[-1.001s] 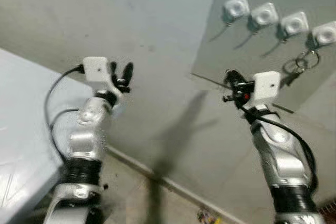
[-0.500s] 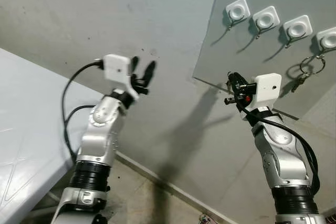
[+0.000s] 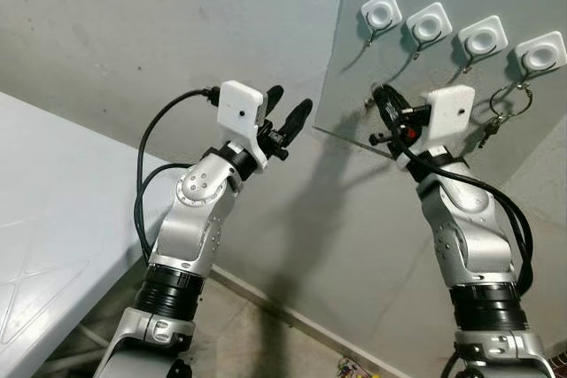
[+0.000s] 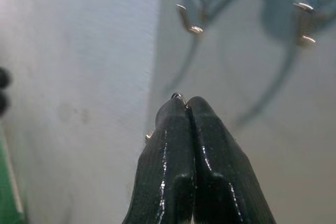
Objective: Hang keys on a hook
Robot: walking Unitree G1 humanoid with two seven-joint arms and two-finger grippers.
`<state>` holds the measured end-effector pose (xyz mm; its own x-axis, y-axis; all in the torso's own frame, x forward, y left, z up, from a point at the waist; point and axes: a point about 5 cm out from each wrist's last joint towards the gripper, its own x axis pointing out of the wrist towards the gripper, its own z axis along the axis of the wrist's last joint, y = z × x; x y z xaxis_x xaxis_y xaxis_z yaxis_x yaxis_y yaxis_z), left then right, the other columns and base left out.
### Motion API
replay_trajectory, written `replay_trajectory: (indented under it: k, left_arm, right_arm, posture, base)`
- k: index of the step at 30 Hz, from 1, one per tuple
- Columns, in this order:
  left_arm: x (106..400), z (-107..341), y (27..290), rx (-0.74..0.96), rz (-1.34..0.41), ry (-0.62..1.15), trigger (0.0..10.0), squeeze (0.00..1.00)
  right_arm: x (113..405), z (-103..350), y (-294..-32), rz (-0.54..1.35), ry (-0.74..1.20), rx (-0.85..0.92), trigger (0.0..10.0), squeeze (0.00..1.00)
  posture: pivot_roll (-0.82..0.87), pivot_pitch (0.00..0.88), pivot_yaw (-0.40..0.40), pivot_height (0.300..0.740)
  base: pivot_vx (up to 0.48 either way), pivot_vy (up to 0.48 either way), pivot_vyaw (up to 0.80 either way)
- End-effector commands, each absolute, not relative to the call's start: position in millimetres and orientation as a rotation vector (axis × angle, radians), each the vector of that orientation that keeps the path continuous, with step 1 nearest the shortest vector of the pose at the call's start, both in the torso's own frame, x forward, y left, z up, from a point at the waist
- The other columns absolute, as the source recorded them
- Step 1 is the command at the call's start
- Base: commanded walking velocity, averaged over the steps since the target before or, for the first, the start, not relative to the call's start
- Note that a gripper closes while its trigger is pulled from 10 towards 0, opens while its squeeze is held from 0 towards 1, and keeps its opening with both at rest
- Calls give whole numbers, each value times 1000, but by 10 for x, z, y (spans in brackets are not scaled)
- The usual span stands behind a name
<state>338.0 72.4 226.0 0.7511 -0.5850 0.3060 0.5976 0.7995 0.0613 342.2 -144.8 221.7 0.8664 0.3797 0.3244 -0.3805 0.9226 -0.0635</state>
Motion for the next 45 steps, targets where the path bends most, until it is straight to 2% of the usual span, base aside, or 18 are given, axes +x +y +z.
replay_trajectory:
  k: [1,10,31,45]
  left_arm:
    - [3356,2411,676,-39,-675,-365,10000,0]
    - [3307,2555,682,-23,-681,-399,10000,0]
    - [3308,2563,720,-13,-660,-391,10000,0]
    - [3309,2570,720,-14,-657,-391,10000,0]
  right_arm:
    - [3428,2323,-1399,429,-368,4,10000,0]
    - [3438,2536,-1176,513,-449,64,10000,0]
    - [3492,2738,-1227,420,-463,346,10000,0]
    - [3440,2770,-1156,380,-420,485,10000,0]
  posture:
    - [-146,17,-48,724]
    - [-133,27,-50,724]
    - [-128,15,-61,724]
    - [-130,14,-58,724]
  base:
    - [0,0,0]
    - [0,0,0]
    - [0,0,0]
    - [0,0,0]
